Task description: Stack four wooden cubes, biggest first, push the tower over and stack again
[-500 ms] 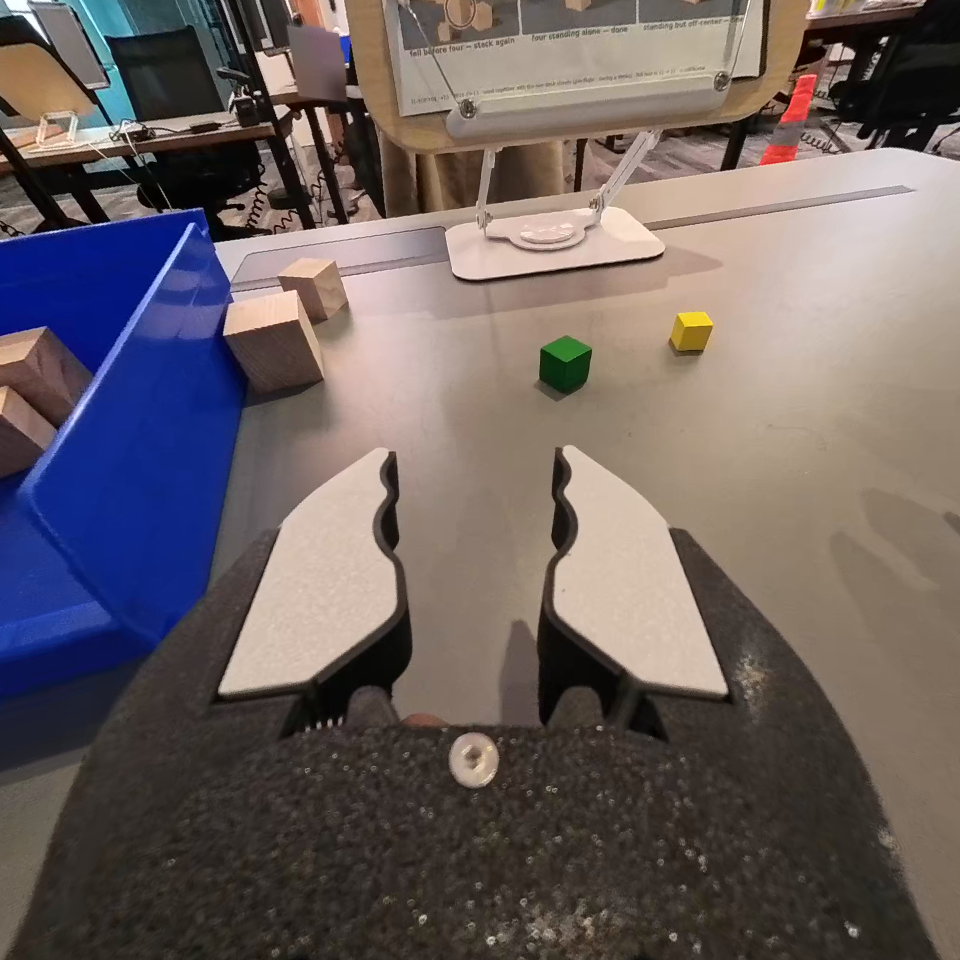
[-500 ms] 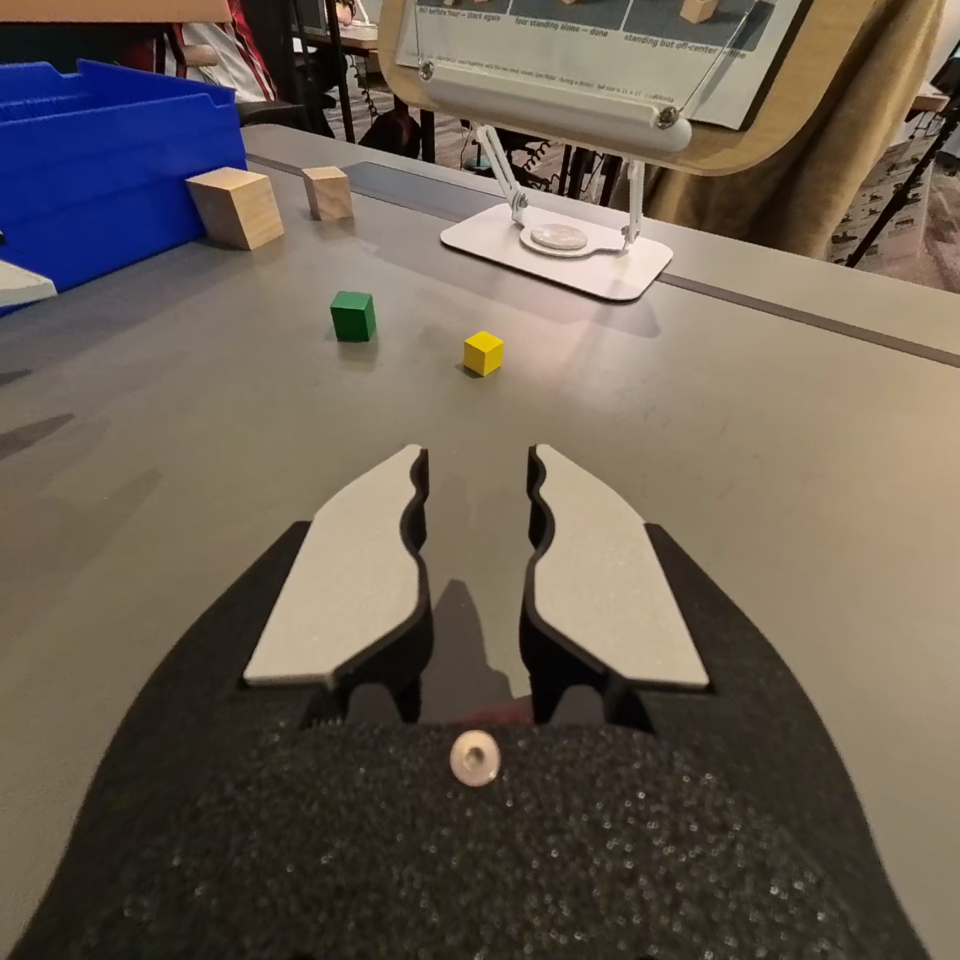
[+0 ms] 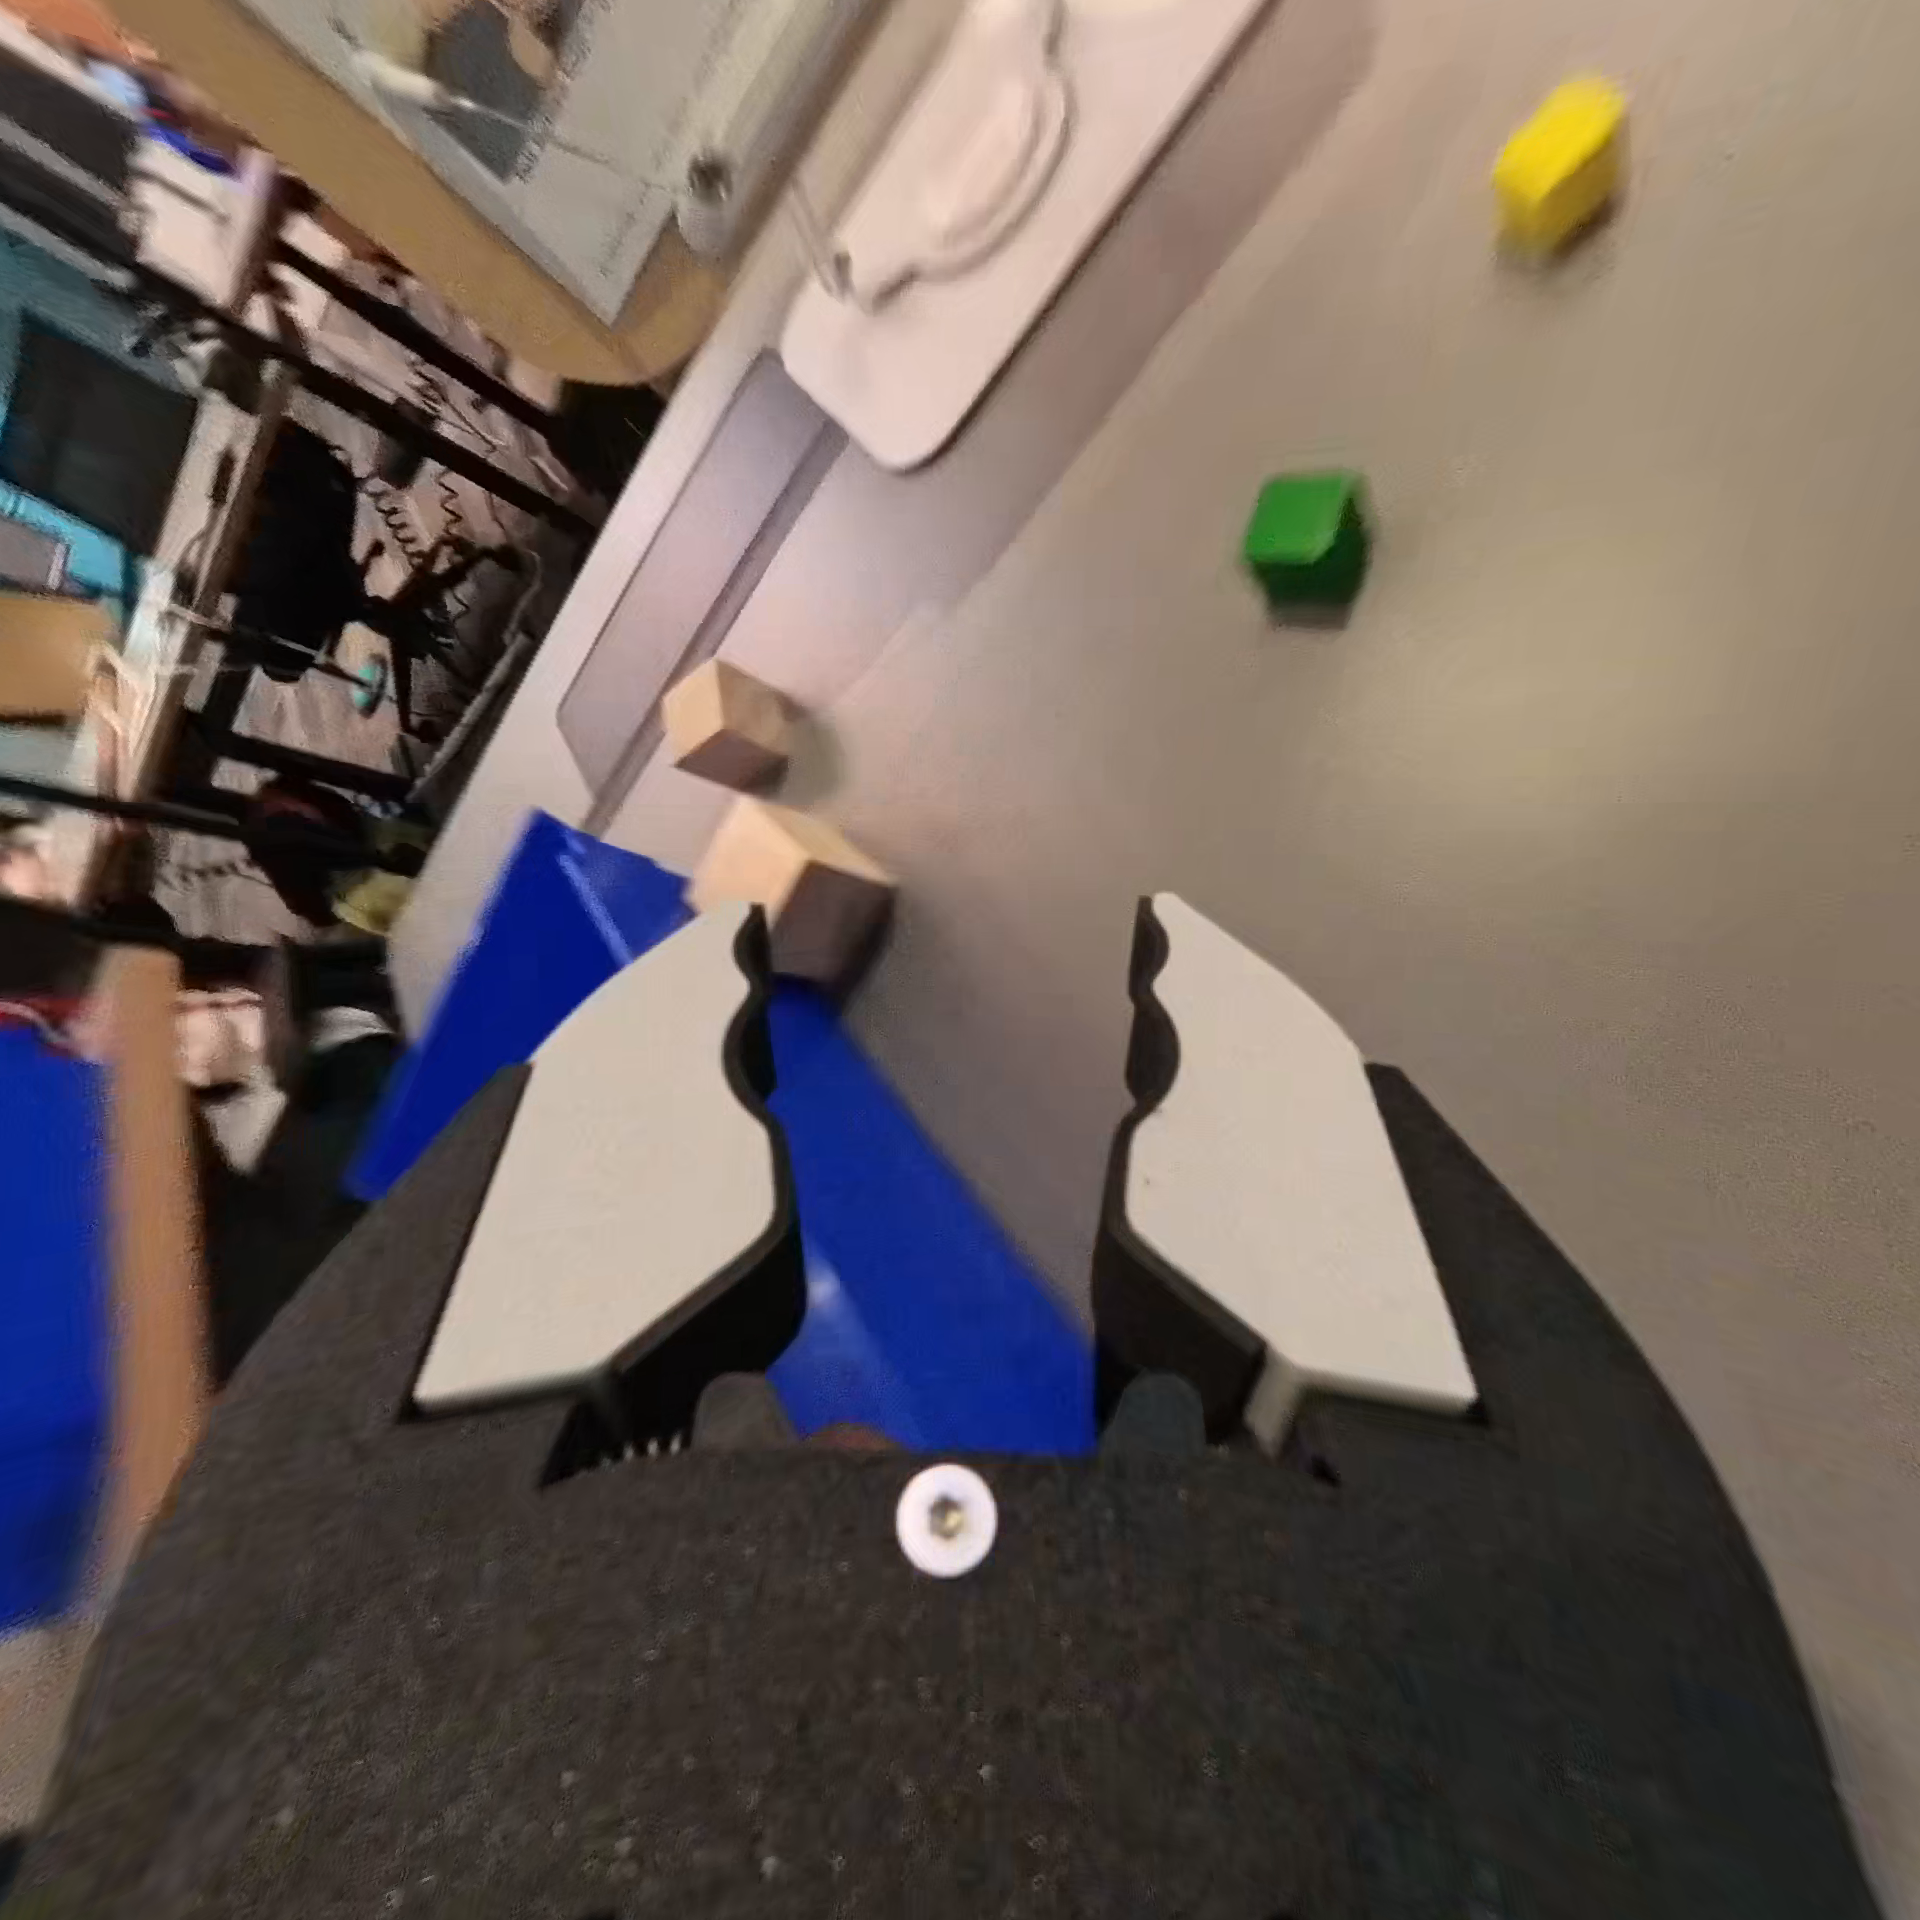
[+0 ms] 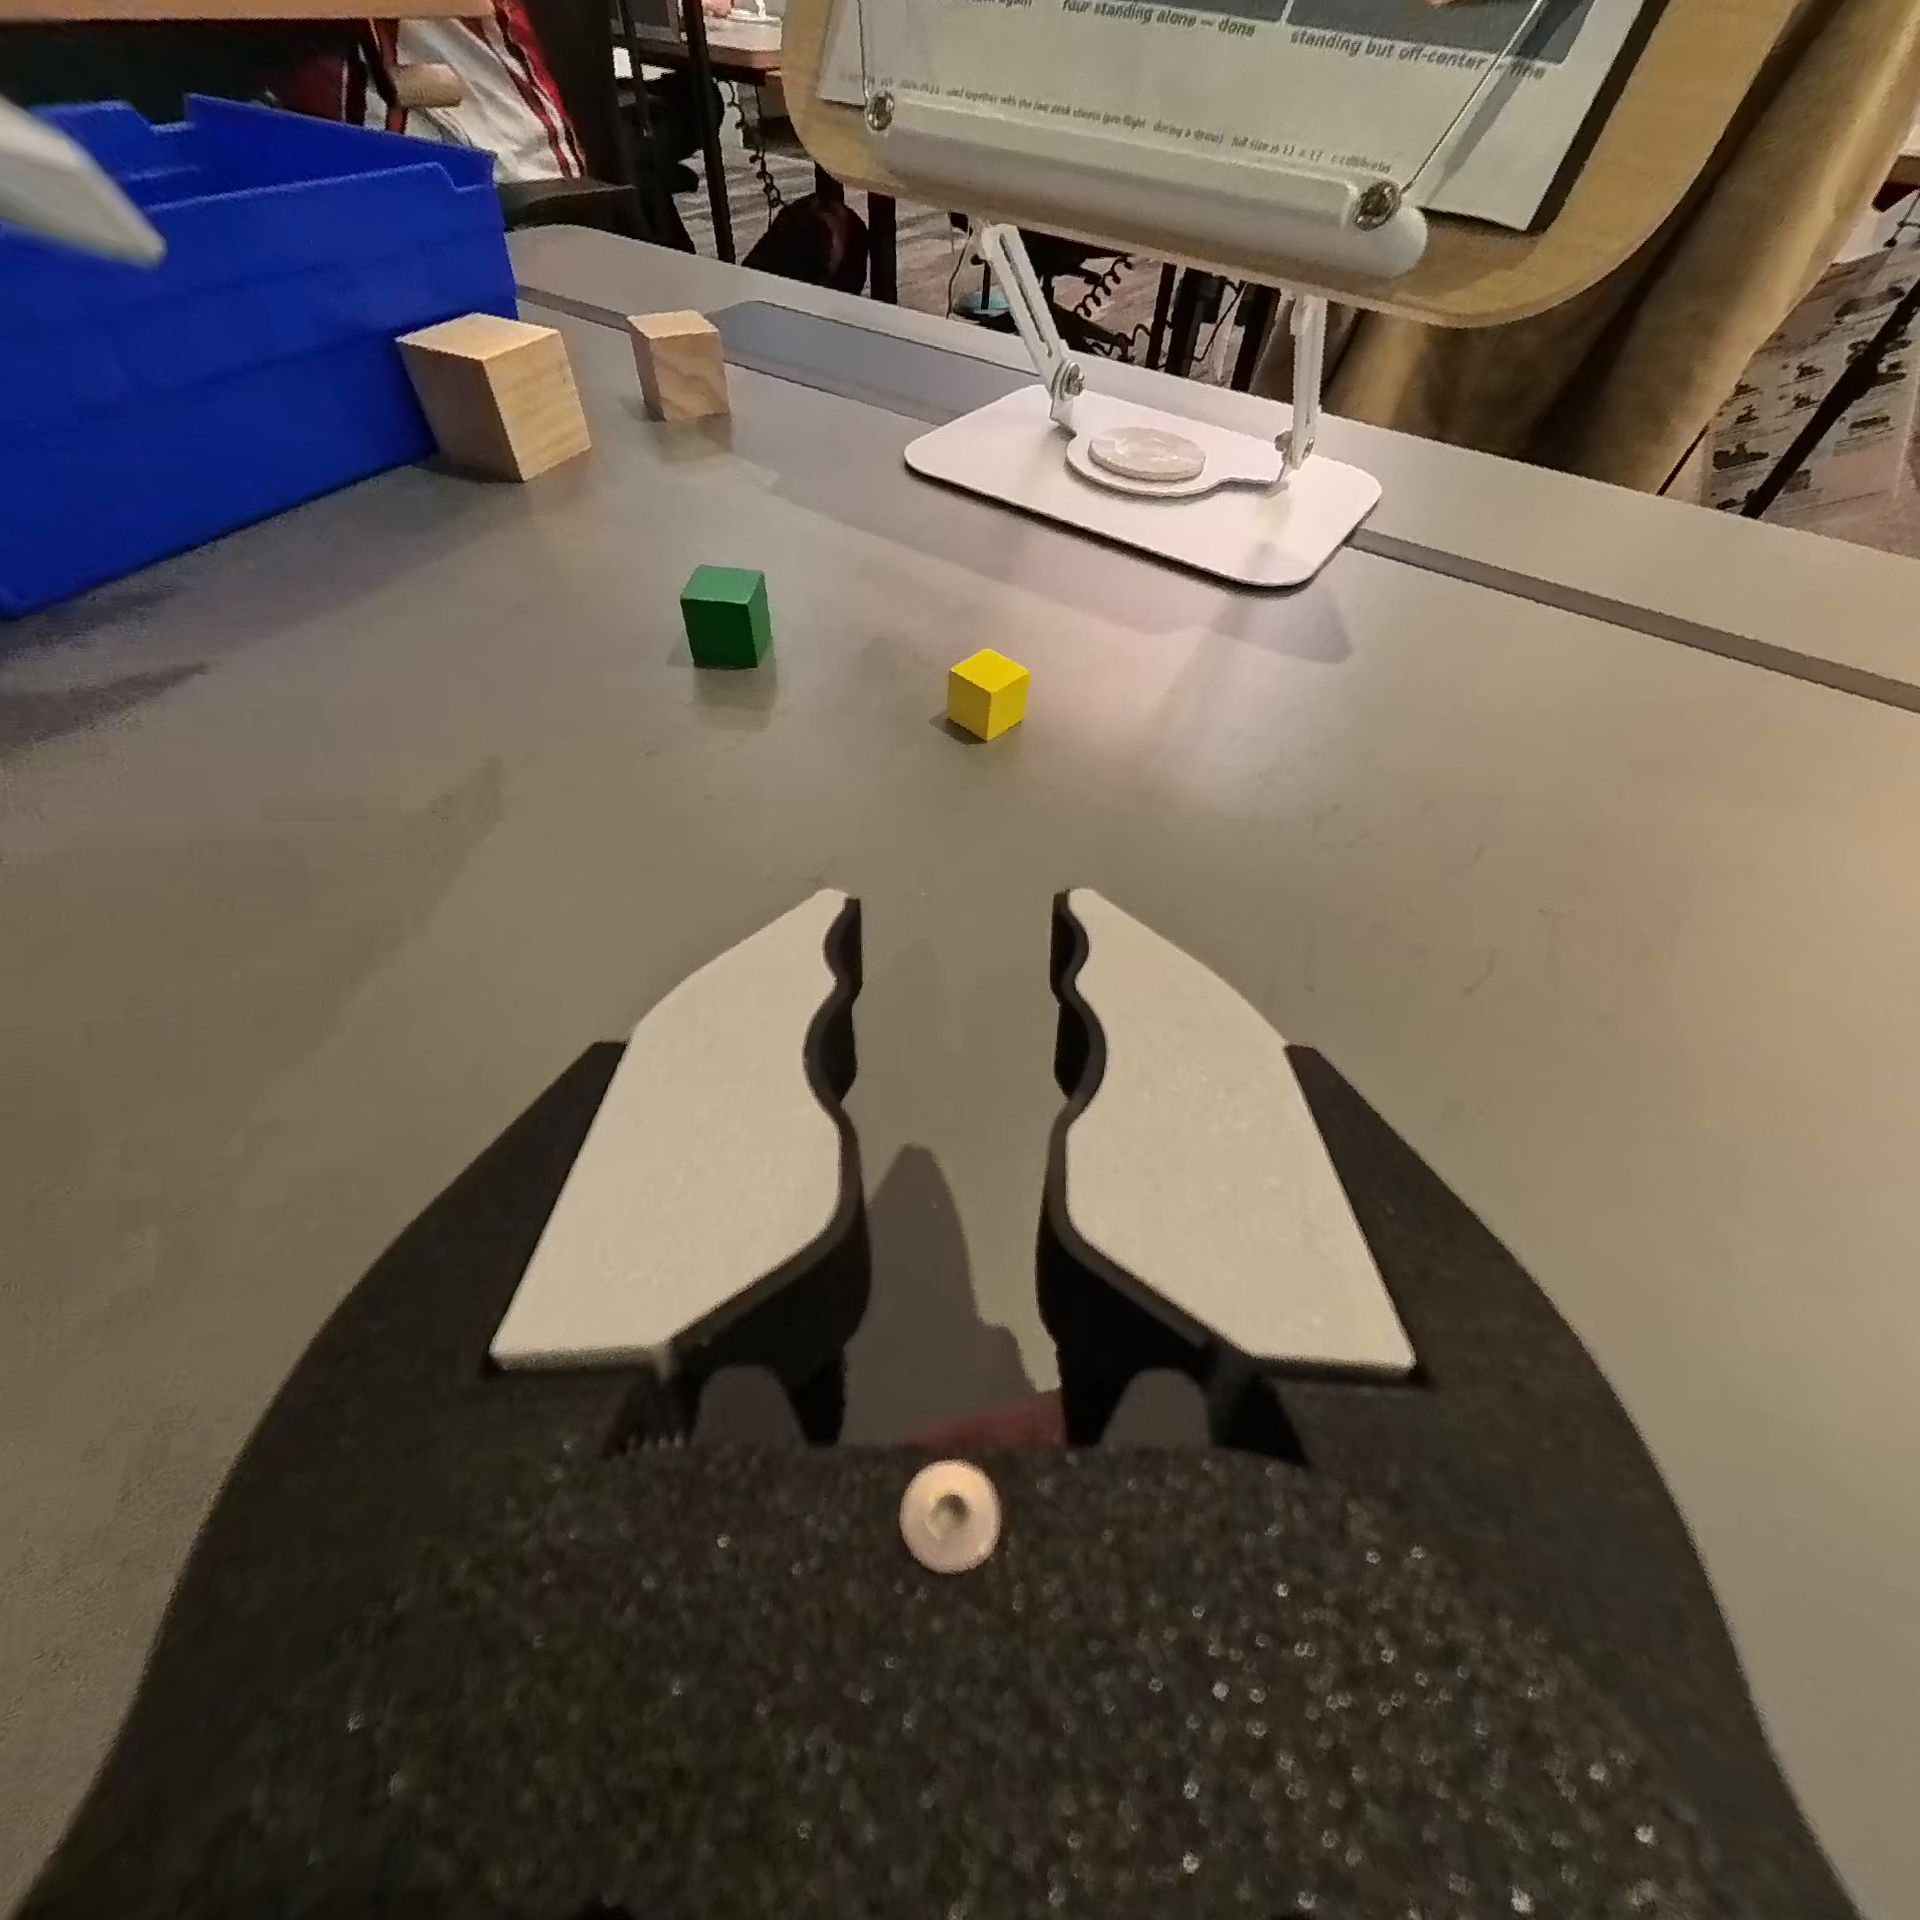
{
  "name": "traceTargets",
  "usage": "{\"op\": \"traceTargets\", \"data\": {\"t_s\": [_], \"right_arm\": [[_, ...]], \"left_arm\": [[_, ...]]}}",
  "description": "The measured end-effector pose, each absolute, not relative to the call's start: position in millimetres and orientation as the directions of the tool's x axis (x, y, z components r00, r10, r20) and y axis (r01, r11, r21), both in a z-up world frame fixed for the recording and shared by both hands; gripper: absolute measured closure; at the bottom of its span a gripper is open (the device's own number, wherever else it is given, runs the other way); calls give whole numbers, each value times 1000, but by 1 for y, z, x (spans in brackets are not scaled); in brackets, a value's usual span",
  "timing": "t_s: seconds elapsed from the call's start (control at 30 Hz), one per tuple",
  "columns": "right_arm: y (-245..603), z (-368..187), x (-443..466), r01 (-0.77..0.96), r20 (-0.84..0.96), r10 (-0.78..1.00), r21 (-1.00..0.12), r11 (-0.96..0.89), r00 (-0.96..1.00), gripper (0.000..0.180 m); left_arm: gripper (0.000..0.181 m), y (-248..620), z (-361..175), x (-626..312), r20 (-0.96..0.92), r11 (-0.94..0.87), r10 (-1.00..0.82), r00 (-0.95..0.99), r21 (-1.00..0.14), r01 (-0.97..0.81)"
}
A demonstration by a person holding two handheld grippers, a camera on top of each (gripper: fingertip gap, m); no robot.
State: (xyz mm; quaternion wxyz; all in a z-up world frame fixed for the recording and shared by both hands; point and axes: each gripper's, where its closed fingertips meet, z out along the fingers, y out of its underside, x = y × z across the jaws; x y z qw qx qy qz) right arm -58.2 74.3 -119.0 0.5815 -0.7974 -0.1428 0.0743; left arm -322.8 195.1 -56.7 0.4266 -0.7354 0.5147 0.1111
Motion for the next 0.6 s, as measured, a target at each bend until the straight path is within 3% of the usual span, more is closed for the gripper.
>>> {"op": "traceTargets", "data": {"t_s": [0.17, 0.23, 0.47, 0.6], "right_arm": [[74, -121, -62, 153, 49, 339, -945, -289, 939, 145], [74, -122, -63, 157, 47, 348, -943, -294, 936, 145], [72, -120, -66, 162, 50, 369, -946, -280, 928, 146], [72, -122, -67, 162, 42, 378, -943, -291, 925, 147]], "left_arm": [[107, 285, -72, -368, -561, -89, -825, 63, 18, -996], [112, 309, -84, -376, -521, -35, -852, -52, 154, -987], [102, 346, -133, -375, -330, -26, -941, -77, 295, -955], [107, 347, -154, -380, -251, -38, -967, -52, 342, -939]]}}
